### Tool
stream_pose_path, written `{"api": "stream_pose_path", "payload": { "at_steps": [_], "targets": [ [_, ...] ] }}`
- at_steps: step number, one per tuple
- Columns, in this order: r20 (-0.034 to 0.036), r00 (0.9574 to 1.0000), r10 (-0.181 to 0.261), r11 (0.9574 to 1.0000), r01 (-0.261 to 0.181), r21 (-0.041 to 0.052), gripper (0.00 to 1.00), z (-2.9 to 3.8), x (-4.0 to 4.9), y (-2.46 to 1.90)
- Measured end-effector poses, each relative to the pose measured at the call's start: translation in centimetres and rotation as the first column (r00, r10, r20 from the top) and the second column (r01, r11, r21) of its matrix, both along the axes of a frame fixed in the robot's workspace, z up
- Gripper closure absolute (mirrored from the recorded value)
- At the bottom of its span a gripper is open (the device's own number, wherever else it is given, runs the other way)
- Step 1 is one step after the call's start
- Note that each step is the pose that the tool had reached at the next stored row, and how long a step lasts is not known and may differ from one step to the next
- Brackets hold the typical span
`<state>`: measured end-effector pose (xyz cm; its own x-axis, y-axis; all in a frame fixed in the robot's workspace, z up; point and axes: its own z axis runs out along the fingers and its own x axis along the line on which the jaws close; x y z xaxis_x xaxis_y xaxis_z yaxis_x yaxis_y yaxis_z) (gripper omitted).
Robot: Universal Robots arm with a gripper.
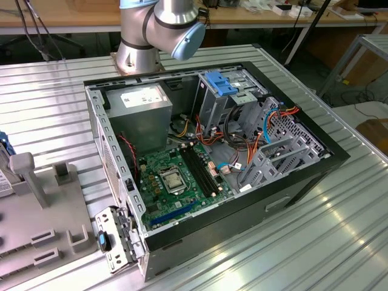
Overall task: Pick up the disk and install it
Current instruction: 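Pick up the disk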
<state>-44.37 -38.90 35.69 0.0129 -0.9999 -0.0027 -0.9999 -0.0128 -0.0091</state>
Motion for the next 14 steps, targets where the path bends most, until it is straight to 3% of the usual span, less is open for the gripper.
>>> {"api": "stream_pose_path", "payload": {
  "at_steps": [5,14],
  "targets": [
    [0.0003,1.0,0.0,1.0,0.0,0.0002,0.27,-0.24,0.0,0.39],
    [0.0,1.0,0.002,1.0,-0.002,0.0,0.27,-2.03,0.0,0.38]
  ]
}}
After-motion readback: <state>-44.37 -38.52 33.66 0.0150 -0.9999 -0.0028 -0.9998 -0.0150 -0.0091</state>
